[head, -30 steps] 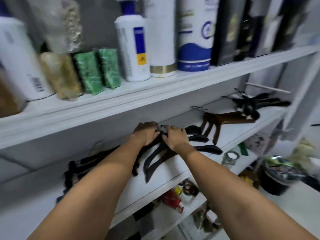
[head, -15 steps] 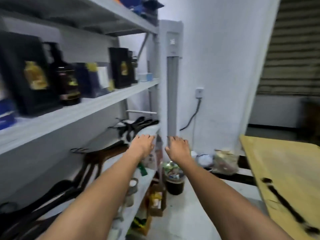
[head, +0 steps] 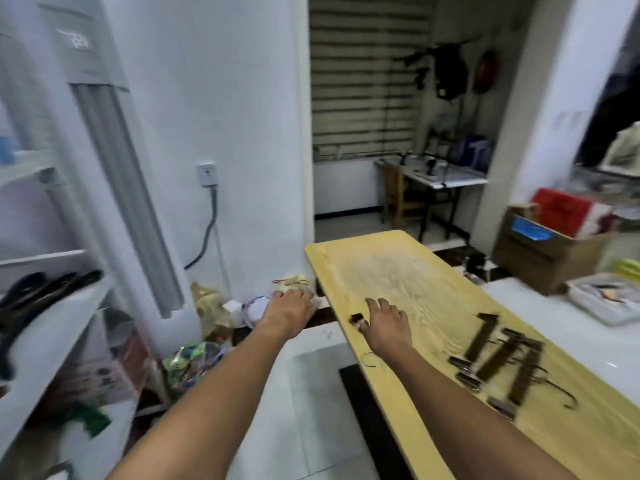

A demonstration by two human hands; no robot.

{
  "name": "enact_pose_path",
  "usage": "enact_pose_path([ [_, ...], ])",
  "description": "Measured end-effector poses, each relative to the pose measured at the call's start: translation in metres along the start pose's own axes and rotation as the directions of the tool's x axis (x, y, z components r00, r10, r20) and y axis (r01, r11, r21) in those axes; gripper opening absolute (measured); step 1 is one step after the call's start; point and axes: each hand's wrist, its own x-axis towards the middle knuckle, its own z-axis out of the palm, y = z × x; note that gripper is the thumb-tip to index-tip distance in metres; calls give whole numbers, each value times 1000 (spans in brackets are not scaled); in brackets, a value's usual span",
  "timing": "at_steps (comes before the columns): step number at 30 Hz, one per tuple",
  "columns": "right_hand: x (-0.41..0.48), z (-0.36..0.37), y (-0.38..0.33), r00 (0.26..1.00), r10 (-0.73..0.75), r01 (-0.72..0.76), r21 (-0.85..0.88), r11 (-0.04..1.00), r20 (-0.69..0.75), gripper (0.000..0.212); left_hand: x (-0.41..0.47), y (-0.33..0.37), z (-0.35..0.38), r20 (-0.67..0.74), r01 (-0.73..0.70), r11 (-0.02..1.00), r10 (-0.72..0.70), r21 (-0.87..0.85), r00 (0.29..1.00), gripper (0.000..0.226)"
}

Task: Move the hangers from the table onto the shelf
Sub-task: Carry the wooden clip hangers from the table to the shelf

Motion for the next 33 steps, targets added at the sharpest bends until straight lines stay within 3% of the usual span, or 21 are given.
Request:
enact_pose_path([
  [5,25,7,62,980,199,-199,-7,980,-1,56,74,52,17,52,-202,979,203,-14,978,48],
  [11,65,21,108,930,365,-365,-2,931,32,56,155,91,52,133,-413,911,410,-2,902,47],
  [21,118,67,138,877,467,-468,-20,883,110,57,238,111,123,232,-561,822,568,-99,790,46],
  [33,119,119,190,820,543,-545,-40,837,180,57,255,166,194,396,-655,750,630,-91,668,51],
])
